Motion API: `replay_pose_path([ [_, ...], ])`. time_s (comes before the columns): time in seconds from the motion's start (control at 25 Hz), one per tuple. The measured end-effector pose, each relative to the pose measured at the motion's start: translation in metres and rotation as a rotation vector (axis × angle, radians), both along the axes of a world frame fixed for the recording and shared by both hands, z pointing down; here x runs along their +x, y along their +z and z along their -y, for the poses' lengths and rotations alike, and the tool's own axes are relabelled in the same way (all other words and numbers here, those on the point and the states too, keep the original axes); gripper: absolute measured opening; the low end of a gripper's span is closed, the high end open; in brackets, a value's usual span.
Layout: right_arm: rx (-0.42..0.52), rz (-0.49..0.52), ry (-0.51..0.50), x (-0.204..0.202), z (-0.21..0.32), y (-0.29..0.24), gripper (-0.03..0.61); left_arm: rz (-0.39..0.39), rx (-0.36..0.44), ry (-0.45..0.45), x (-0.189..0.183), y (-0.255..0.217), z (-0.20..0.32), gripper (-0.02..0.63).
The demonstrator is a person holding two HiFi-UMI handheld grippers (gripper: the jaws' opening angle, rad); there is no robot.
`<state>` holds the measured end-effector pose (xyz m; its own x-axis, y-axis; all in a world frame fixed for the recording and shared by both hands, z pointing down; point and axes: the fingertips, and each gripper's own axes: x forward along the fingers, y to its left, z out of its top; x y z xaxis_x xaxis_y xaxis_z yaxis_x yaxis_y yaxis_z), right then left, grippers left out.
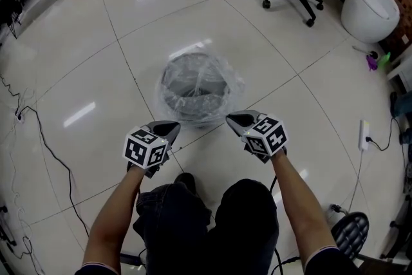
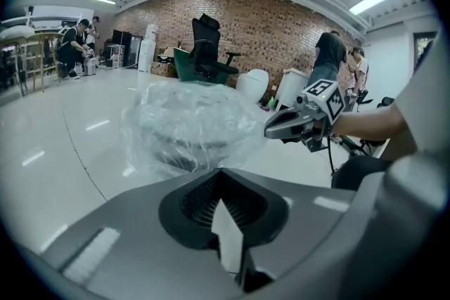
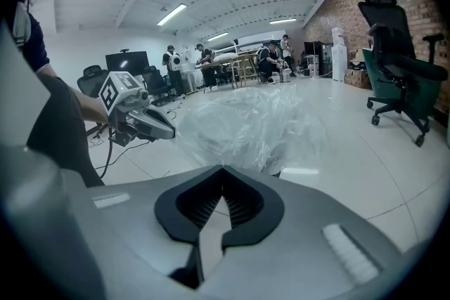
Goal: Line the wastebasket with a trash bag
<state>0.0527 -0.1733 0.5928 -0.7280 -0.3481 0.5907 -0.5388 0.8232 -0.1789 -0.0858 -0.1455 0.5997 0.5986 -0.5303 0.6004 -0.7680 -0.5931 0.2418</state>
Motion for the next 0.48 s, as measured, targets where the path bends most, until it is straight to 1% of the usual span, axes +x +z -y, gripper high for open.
replay_pose_path([
  [0.16,-0.028,0.003,0.024,0.003,0.004,0.016,0.003,-0.014,-0.033,-0.019,0.003,0.024,-0.001,0.012],
  [0.48,-0.078,0.025,0.077,0.007,0.020,0.045,0.003,-0.080,-0.063,-0.070,0.007,0.059,0.008,0.012],
])
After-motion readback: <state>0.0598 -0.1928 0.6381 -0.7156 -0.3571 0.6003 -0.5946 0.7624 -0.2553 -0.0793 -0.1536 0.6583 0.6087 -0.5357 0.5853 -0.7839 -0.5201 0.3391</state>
